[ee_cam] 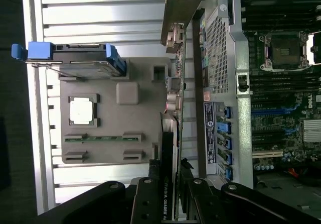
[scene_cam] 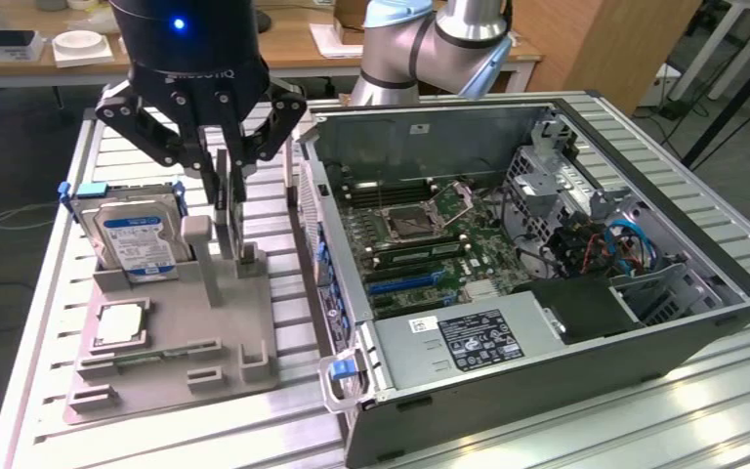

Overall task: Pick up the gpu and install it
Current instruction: 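Pick up the gpu and move the gpu toward the slot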

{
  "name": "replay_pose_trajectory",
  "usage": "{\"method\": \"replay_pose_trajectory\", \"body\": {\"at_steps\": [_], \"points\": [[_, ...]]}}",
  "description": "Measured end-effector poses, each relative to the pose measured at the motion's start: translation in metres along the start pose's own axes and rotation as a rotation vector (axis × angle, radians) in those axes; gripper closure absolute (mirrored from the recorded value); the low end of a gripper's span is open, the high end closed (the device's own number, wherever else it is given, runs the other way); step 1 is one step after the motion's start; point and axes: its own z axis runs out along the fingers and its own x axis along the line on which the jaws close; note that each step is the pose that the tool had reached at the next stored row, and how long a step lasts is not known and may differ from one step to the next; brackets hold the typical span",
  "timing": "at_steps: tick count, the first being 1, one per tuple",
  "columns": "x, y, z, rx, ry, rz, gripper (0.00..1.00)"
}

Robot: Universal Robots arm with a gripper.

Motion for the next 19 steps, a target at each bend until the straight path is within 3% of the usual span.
{"method": "replay_pose_trajectory", "body": {"at_steps": [19], "points": [[-0.018,0.0013,0.0005,0.0000,0.0000,0.000,0.74]]}}
